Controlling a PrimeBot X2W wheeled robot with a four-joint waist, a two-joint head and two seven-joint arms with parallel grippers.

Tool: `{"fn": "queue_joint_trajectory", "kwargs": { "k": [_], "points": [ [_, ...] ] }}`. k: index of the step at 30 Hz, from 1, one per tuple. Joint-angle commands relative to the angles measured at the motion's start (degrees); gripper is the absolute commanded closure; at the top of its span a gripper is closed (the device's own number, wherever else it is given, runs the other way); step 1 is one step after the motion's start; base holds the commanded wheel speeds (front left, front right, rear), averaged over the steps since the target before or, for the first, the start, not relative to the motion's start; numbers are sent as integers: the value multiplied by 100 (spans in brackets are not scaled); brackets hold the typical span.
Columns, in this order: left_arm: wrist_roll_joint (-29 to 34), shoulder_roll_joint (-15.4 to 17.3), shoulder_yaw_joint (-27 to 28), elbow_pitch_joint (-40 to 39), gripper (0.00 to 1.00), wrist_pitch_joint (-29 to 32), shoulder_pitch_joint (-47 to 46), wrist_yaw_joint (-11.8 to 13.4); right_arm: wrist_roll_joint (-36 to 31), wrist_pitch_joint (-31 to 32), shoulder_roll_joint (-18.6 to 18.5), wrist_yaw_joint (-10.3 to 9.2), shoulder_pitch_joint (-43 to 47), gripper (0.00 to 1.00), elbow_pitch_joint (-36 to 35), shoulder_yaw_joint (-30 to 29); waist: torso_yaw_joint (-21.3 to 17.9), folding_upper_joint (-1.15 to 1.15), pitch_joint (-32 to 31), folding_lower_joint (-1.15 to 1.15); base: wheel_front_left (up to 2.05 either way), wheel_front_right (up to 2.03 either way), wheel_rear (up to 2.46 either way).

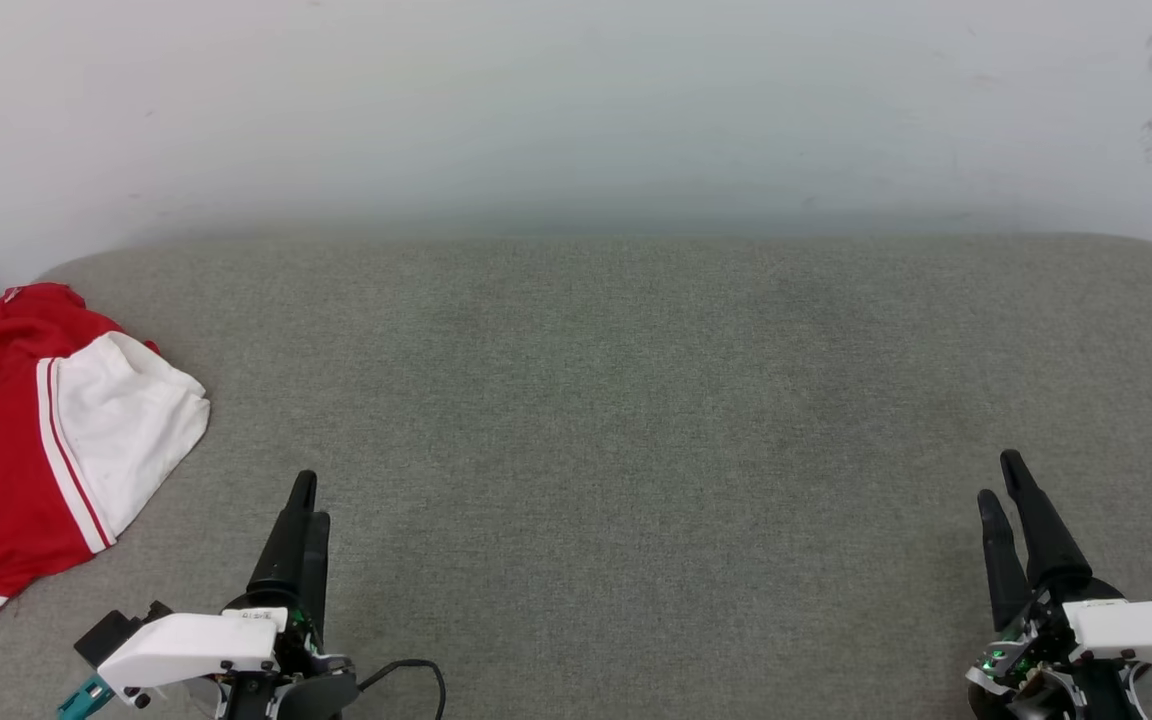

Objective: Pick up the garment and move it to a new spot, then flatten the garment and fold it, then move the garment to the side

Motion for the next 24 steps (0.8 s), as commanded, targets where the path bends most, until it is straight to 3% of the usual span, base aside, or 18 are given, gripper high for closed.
{"fn": "queue_joint_trajectory", "kwargs": {
  "k": [1,10,24],
  "points": [
    [104,11,-38,-154,0,-59,-160,-2,-76,-59,-53,1,-49,0,-152,36,2,0,0,0,0,0,0],
    [1096,12,-145,-360,0,-280,-175,-2,-845,-335,-216,1,-11,0,-337,156,5,0,5,0,0,0,0],
    [3226,15,-444,-559,0,-587,-181,143,-3285,-622,-224,1,50,0,-603,141,11,0,15,0,0,0,0]
  ]
}}
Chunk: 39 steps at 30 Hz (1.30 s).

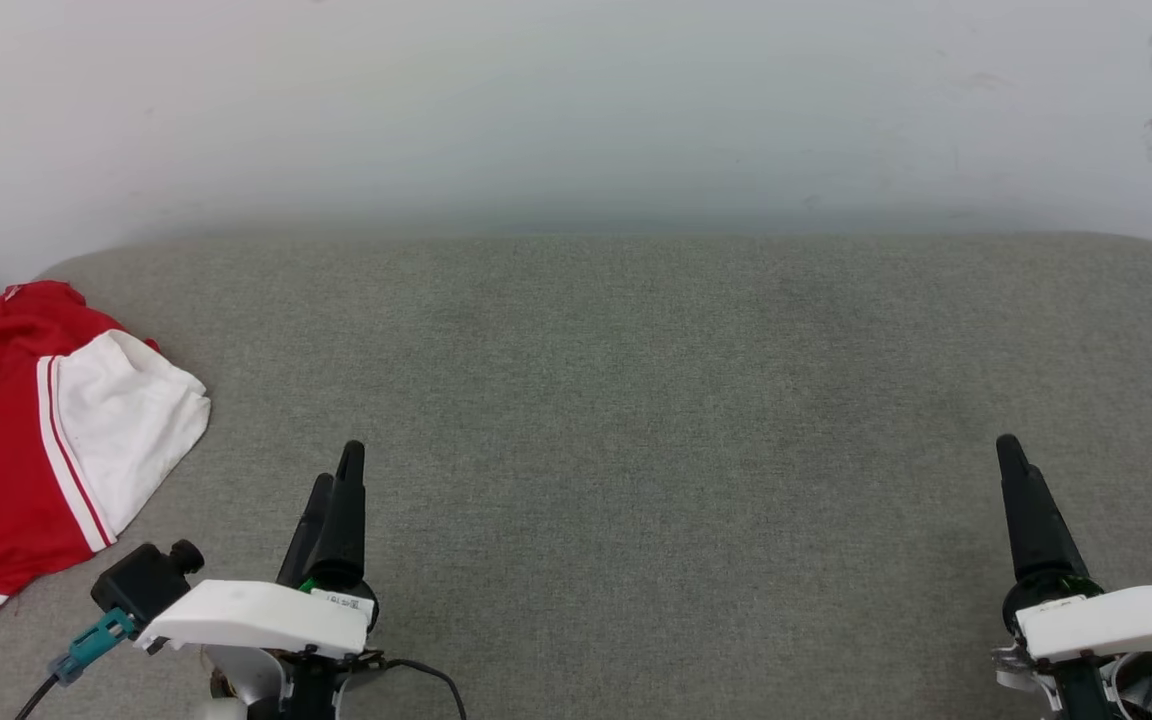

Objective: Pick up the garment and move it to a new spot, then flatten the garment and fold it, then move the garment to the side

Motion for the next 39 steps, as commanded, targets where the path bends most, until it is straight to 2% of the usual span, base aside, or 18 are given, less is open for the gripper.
{"fn": "queue_joint_trajectory", "kwargs": {
  "k": [1,13,25,39],
  "points": [
    [290,12,-46,-99,0,-56,-127,25,-302,-41,-22,1,-40,0,-125,7,1,0,-2,0,0,0,0],
    [1732,15,-218,-113,0,-282,-132,136,-1803,2,30,1,70,0,-379,54,6,0,0,0,0,0,0],
    [2691,60,-429,-60,0,-469,-134,242,-2756,35,61,1,169,0,-608,89,17,0,-12,0,0,0,0],
    [3668,178,-728,-18,0,-684,-173,505,-3735,69,94,1,257,0,-797,107,27,0,-19,0,0,0,0]
  ]
}}
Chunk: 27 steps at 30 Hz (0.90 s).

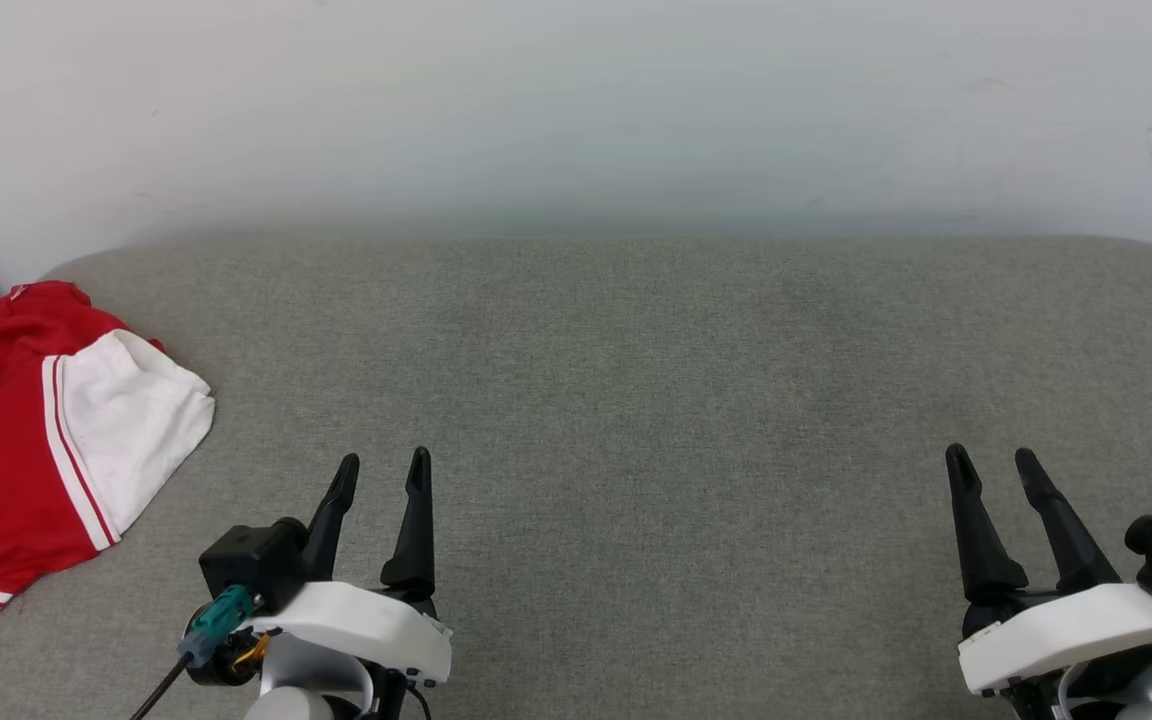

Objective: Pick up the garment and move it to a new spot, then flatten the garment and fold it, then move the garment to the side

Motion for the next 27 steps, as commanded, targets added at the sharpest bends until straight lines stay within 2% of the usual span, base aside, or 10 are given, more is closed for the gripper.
{"fn": "queue_joint_trajectory", "kwargs": {
  "k": [1,12,27],
  "points": [
    [174,51,-39,-31,0,-61,-117,42,-179,-8,6,1,15,0,-90,2,5,0,0,0,0,0,0],
    [704,84,-177,27,0,-209,-118,184,-801,13,39,0,71,0,-182,-3,22,0,-5,0,0,0,0],
    [1287,51,-285,102,0,-391,-106,254,-1454,-17,86,0,123,0,-200,-5,8,0,-11,0,0,0,0]
  ]
}}
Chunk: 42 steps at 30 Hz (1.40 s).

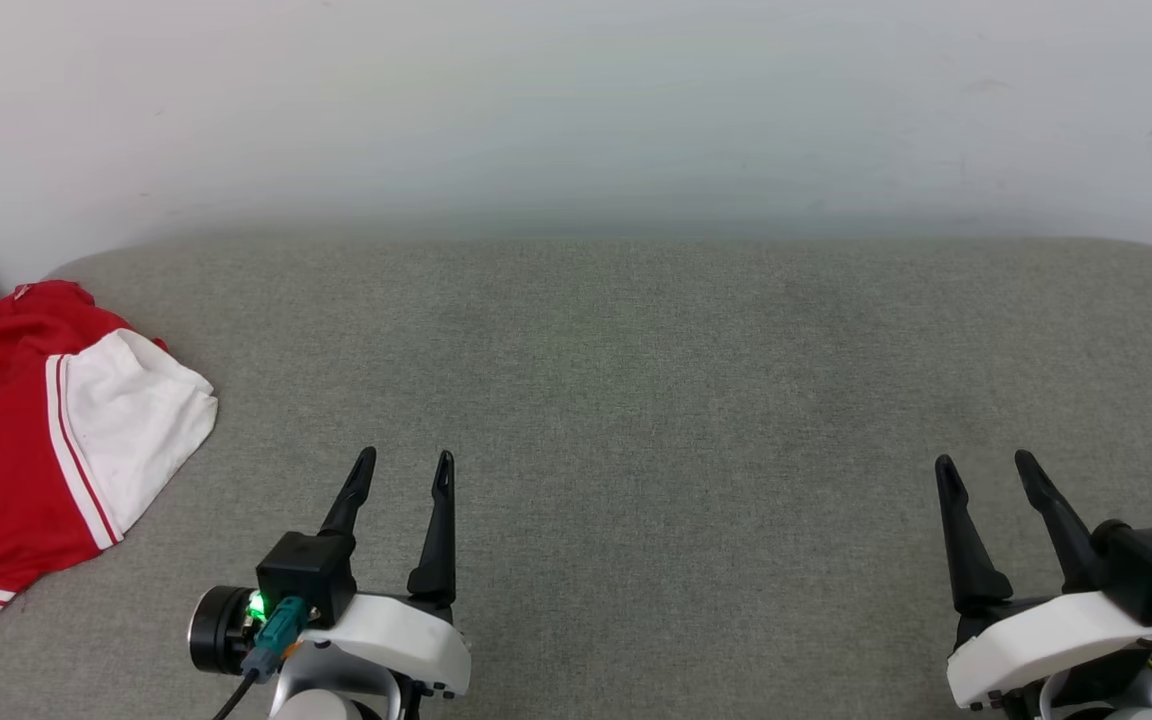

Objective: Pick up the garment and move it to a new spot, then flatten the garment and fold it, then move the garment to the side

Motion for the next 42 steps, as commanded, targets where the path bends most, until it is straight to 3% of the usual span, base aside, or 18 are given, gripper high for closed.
{"fn": "queue_joint_trajectory", "kwargs": {
  "k": [1,21,27,34,42],
  "points": [
    [129,-15,-19,5,0,-62,-63,36,-117,-13,23,-1,48,0,-34,15,-1,0,1,0,0,0,0],
    [751,-110,-45,124,0,-277,-81,3,-618,-159,42,-2,64,0,16,-42,20,0,-9,0,0,0,0],
    [647,-135,-3,172,0,-287,-102,-30,-572,-181,42,-2,62,0,32,-94,85,0,-7,0,0,0,0],
    [484,-161,58,200,0,-282,-181,-30,-549,-191,41,-2,97,0,-12,-60,474,0,-1,0,0,0,0],
    [430,-172,213,262,0,-276,-152,0,-567,-147,40,-2,136,0,-79,167,1264,0,20,0,0,0,0]
  ]
}}
